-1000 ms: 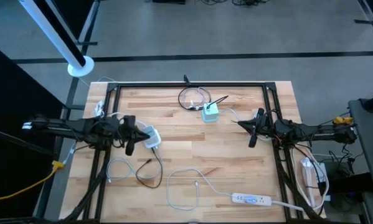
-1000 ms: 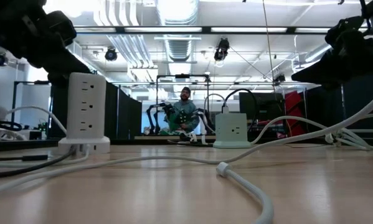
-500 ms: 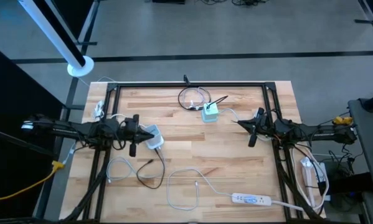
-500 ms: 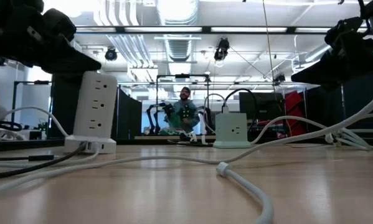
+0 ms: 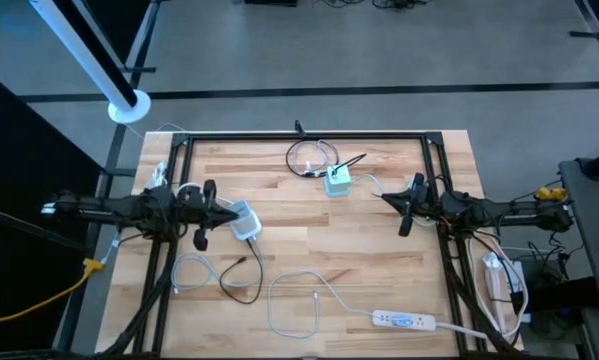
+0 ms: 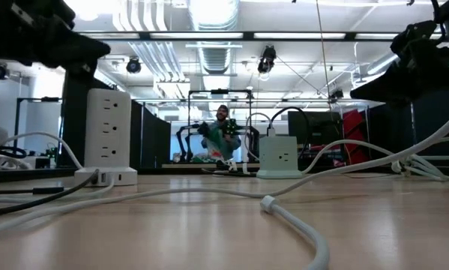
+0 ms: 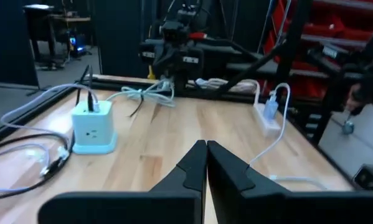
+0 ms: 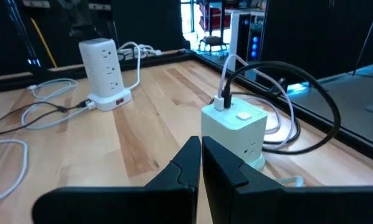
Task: Insert USB
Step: Adjust the middle left white outlet extension
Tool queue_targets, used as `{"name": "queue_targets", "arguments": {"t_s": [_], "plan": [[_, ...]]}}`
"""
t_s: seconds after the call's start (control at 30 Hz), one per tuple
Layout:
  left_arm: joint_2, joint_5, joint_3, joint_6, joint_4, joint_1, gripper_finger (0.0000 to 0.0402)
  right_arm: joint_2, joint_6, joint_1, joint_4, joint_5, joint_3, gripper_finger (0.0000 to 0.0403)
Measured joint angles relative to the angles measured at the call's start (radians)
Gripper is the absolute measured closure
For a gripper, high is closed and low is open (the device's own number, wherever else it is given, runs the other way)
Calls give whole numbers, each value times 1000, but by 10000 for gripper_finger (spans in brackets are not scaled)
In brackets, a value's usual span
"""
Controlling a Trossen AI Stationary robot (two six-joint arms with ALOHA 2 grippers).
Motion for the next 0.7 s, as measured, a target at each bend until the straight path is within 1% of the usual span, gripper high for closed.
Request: {"name": "queue_targets", "arguments": {"t_s": [0.27, 0.33, 0.43, 0.6, 0.7], "plan": [[-223, 33, -110, 1, -35, 0, 402, -49, -62, 0, 22, -5, -1, 403], [-266, 113, -151, -22, -39, 0, 402, -51, -54, 0, 10, -6, -1, 403], [-270, 132, -151, -44, -51, -2, 401, -52, -48, 0, 6, -8, -1, 403], [-236, 62, -147, 12, -76, -3, 402, -52, -13, 0, 7, -7, -4, 403], [-200, 43, -147, 31, -79, -3, 402, -51, -2, 0, 10, -7, -4, 403]]}}
